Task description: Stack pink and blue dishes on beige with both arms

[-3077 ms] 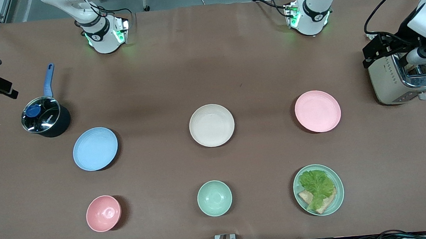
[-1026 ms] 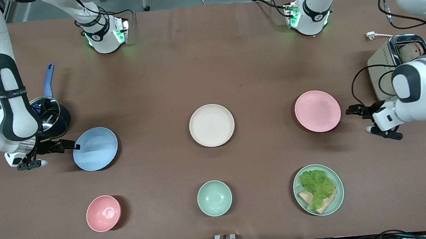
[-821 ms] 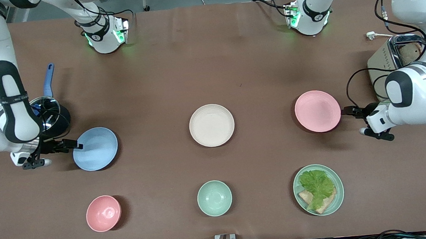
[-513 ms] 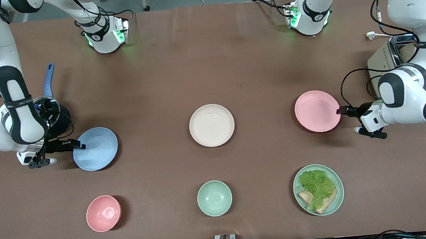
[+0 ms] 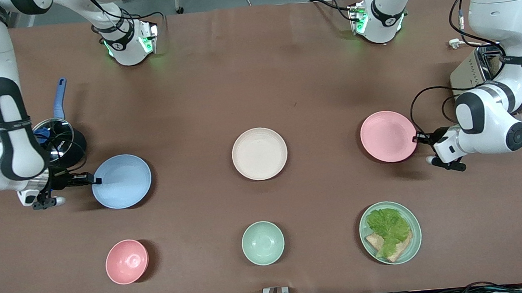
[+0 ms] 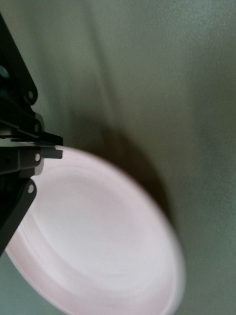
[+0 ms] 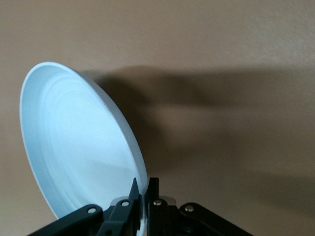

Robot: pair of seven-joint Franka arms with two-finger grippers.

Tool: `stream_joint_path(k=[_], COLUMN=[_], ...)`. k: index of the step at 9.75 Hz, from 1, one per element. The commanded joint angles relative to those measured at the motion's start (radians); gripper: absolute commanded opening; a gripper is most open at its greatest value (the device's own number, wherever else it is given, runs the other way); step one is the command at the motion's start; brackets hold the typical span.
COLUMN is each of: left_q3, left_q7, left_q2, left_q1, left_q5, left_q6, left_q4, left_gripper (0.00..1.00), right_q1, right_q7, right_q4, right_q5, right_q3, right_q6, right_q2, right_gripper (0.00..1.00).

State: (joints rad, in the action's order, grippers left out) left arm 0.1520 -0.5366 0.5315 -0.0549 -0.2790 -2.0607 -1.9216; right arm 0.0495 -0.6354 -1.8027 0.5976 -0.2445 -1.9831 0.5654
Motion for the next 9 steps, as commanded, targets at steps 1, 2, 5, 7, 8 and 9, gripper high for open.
stream_joint_path(k=[1, 2, 5, 7, 8, 9], left_q3=[0.001, 0.0, -0.185, -0.357, -0.449, -0.507], left_q7=[-0.022, -0.023, 0.15, 0.405, 0.576, 0.739], left_q2=[0.018, -0.014, -0.116, -0.093, -0.069, -0.029], left_q1=[-0.003, -0.003, -0.002, -0.008, -0.02, -0.048], left_q5=[-0.02, -0.019, -0.022, -0.012, 0.001, 0.058], left_q6=[-0.03, -0.015, 0.039, 0.001, -0.077, -0.158], left_q4=[-0.013, -0.005, 0.006, 0.009, 0.007, 0.009], left_gripper=[0.0, 0.0, 0.0, 0.01, 0.01, 0.01], right_q1=[-0.017, -0.048, -0.115, -0.138, -0.175, -0.21], right_q7=[0.182, 0.272, 0.605, 0.756, 0.831, 0.864], right_q4=[0.121, 0.123, 0.108, 0.094, 0.073, 0.044], right_q5=[-0.085, -0.085, -0.087, -0.09, -0.091, -0.093], right_q3=[-0.007, 0.017, 0.21, 0.385, 0.448, 0.477], right_q6=[0.204, 0.245, 0.222, 0.08, -0.013, -0.098], right_q2=[-0.039, -0.068, -0.124, -0.118, -0.113, -0.11], right_gripper=[0.01, 0.01, 0.01, 0.01, 0.01, 0.01])
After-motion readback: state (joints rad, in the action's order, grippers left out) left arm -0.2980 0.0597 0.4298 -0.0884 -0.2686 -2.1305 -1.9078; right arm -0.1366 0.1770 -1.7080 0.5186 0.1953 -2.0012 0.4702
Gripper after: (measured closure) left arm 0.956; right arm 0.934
